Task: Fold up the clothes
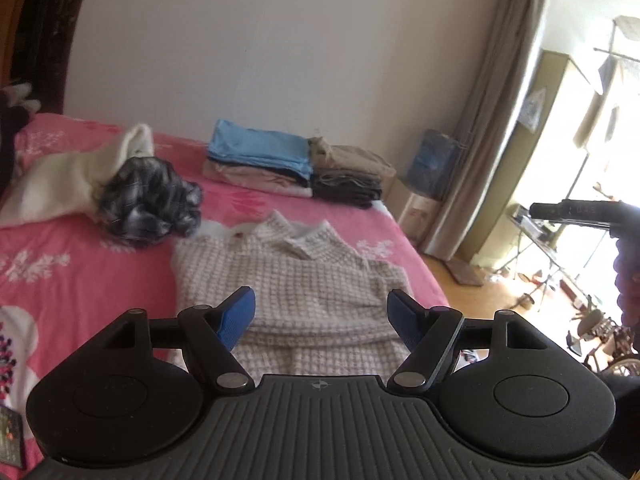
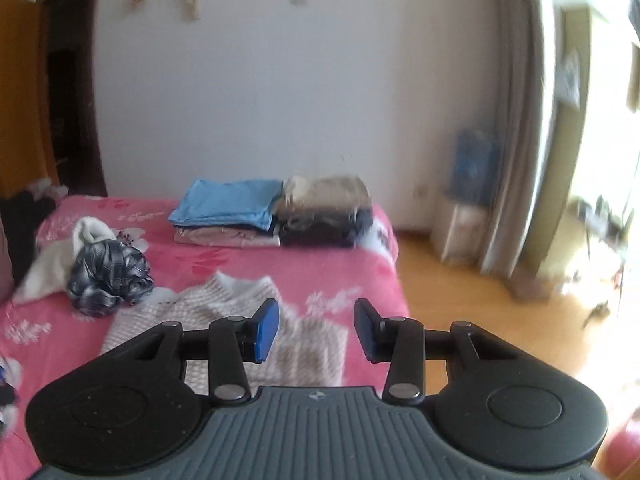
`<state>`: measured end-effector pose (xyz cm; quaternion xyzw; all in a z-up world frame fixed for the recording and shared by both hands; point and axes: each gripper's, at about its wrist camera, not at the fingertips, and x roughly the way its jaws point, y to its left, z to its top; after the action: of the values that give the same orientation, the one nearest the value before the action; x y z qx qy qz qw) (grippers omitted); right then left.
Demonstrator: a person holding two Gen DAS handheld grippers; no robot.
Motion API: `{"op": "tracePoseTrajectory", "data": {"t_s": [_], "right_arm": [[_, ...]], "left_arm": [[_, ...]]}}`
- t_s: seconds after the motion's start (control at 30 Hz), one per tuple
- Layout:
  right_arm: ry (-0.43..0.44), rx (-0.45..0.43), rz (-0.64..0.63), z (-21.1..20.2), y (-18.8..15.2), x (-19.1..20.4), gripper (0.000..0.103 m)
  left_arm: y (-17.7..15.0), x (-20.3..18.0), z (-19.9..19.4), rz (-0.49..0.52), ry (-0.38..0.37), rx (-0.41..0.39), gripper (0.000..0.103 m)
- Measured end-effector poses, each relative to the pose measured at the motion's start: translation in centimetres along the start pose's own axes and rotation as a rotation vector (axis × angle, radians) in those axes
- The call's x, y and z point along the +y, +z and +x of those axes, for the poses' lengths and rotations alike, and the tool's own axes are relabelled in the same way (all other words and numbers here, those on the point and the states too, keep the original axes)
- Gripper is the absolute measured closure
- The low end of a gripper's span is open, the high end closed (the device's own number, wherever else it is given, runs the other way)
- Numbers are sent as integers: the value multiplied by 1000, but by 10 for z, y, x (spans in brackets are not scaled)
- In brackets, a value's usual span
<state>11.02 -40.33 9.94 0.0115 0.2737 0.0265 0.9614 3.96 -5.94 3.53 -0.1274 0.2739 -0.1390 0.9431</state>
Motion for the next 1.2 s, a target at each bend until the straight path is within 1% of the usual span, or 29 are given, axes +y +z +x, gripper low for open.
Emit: {"op": "tracePoseTrajectory", "data": {"t_s": [0.07, 0.17, 0.3, 0.4, 0.5, 0.67, 0.8, 0.9, 1.0, 1.07, 1.13, 1.2], "right_arm": [[14, 0, -5, 10, 1, -3, 59], [39, 9, -15, 29, 0, -6, 59], [82, 123, -54, 78, -17, -5, 59], [130, 204, -21, 102, -28, -12, 59], [168, 263, 28, 123, -36, -17, 59], [231, 305, 78, 159, -49, -21, 59], [258, 326, 67, 194, -57, -12, 59], [281, 325, 40, 217, -63, -1, 59], [300, 325, 7, 234, -69, 10, 59], [295, 338, -25, 239, -73, 17, 59], [287, 343, -57, 240, -76, 24, 60], [282, 342, -97, 240, -77, 31, 60]], "left_arm": [[-3, 3, 7, 1, 26, 16, 30], [-7, 7, 29, 12, 65, 54, 30], [-11, 11, 70, -2, 96, 112, 30], [-15, 13, 106, -39, 85, 150, 30], [-16, 12, 140, -29, 83, 181, 30], [-13, 15, 187, 33, 88, 212, 30], [-7, 26, 213, 50, 116, 217, 30], [-5, 37, 230, 66, 155, 226, 30], [-14, 47, 244, 105, 189, 263, 30], [-24, 54, 250, 123, 203, 290, 30], [-33, 57, 253, 136, 204, 300, 30], [-38, 54, 251, 163, 209, 294, 29]]}}
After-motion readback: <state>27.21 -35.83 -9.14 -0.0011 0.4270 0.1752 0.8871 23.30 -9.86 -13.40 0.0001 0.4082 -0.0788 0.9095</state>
